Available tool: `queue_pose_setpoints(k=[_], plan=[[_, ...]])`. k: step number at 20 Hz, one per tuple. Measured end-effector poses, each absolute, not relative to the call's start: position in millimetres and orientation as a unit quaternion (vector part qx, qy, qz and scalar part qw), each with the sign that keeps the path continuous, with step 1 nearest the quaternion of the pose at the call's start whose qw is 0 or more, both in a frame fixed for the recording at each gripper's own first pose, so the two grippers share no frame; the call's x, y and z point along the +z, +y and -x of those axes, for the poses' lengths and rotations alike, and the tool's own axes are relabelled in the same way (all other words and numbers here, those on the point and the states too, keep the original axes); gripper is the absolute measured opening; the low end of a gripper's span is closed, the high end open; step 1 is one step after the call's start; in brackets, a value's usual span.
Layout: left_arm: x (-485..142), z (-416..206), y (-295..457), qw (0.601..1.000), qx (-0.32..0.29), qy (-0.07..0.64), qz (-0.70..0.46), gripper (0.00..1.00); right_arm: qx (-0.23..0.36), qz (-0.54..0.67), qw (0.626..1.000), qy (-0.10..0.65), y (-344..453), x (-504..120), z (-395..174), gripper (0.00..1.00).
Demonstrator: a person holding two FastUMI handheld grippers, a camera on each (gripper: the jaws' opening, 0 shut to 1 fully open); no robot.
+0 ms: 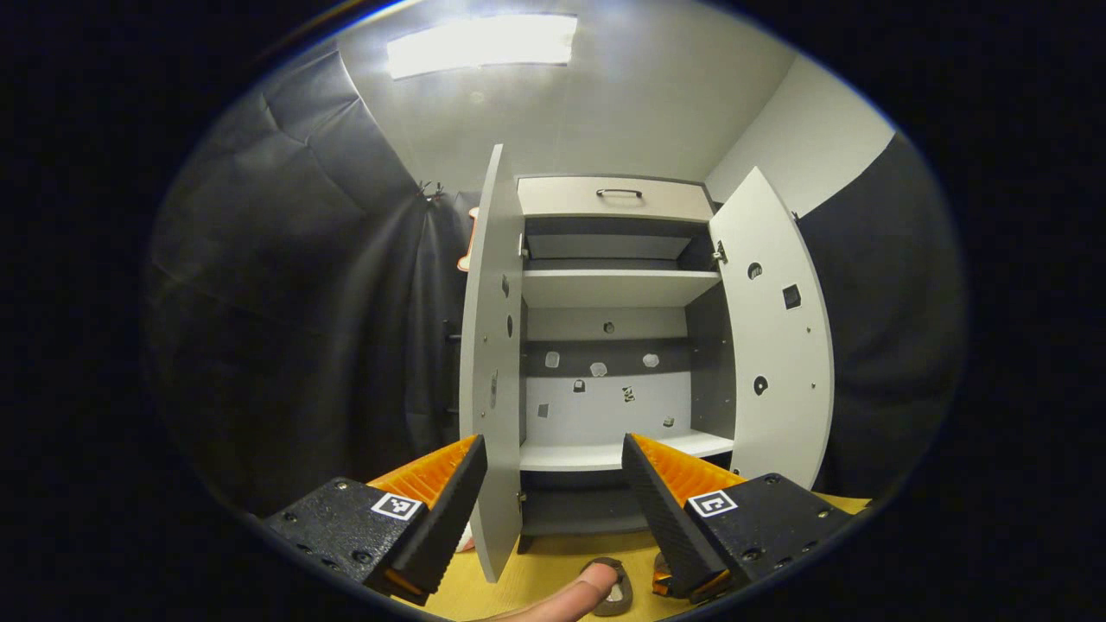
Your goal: Grab one shoe with the right hand and put it into the shoe cabinet, grab the other shoe with the left hand and put it into the shoe cabinet; then close the right door with the right hand and the left door with the left hand.
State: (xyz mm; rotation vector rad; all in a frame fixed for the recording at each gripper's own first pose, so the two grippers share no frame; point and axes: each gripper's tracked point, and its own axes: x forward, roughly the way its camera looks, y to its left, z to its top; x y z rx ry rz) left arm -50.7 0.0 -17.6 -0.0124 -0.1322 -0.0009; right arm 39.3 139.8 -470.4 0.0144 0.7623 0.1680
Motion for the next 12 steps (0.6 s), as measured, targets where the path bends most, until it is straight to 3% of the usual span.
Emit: queue_pose_setpoints(k=[2, 3, 4, 5, 7, 8, 10, 12], plan=[[-19, 50, -5, 0.998, -0.006, -0.067, 0.011, 0.96, 0.075, -0.026, 0.914, 0.397, 144, -487, -39, 0.85], [-20, 50, -5, 0.998, -0.006, -0.066, 0.015, 0.96, 0.075, -0.044, 0.91, 0.405, 147, -493, -42, 0.73], [-21, 50, -5, 0.998, -0.007, -0.064, 0.017, 0.96, 0.072, -0.052, 0.909, 0.407, 148, -506, -50, 0.72], [-24, 49, -5, 0.998, -0.007, -0.061, 0.019, 0.97, 0.088, -0.062, 0.911, 0.397, 150, -508, -56, 0.58], [-32, 45, -5, 0.998, -0.009, -0.051, 0.021, 0.96, 0.096, -0.046, 0.912, 0.397, 147, -520, -62, 0.53], [-35, 43, -5, 0.999, -0.011, -0.047, 0.022, 0.96, 0.098, -0.017, 0.918, 0.384, 137, -523, -65, 0.57], [-41, 40, -4, 0.999, -0.01, -0.041, 0.024, 0.97, 0.097, -0.051, 0.926, 0.361, 140, -524, -72, 0.12], [-45, 37, -7, 0.999, -0.014, -0.034, 0.028, 0.96, 0.092, -0.092, 0.92, 0.369, 138, -524, -72, 0.16]])
